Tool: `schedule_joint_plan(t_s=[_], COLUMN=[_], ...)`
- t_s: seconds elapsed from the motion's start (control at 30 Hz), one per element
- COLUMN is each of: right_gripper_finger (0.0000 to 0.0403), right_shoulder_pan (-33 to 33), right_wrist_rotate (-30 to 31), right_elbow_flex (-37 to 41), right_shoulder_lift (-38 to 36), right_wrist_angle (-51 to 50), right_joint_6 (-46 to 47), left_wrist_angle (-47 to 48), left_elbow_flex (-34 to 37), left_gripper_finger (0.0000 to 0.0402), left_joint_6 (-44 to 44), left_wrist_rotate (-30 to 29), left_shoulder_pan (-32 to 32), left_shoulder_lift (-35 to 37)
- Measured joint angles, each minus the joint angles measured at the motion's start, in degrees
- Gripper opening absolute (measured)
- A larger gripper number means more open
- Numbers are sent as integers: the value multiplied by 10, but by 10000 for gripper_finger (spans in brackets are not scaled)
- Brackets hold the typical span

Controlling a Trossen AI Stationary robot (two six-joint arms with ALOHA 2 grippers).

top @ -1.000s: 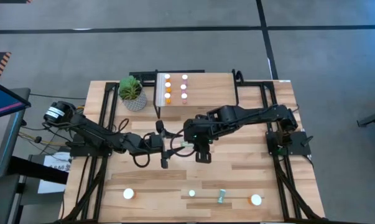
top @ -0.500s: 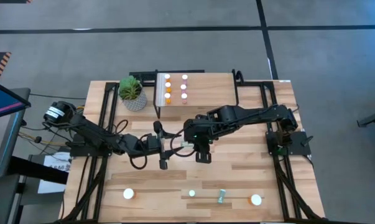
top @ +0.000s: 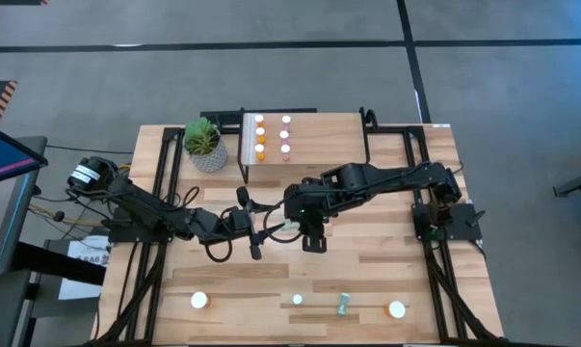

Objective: Pick and place medicine bottles onto shelf by color
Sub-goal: Put the top green pill bottle on the shelf

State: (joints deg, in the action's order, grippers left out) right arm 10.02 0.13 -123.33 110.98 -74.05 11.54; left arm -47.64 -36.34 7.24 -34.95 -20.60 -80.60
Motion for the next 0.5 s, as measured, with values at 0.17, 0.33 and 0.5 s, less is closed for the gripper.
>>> schedule_joint_plan(t_s=[0.17,0.33,0.5], right_gripper_finger=[157,157,157], right_shoulder_pan=[0,-3,-10], right_wrist_rotate=[0,0,0], right_elbow_flex=[0,0,0], right_shoulder_lift=[0,0,0], right_wrist_angle=[8,12,25], right_joint_6=[-4,-9,-9], left_wrist_angle=[18,26,31], left_elbow_flex=[0,0,0], left_gripper_finger=[208,208,208], left_joint_6=[-14,-23,-28], left_wrist_rotate=[0,1,1], left_shoulder_pan=[3,3,3], left_shoulder_lift=[0,0,0])
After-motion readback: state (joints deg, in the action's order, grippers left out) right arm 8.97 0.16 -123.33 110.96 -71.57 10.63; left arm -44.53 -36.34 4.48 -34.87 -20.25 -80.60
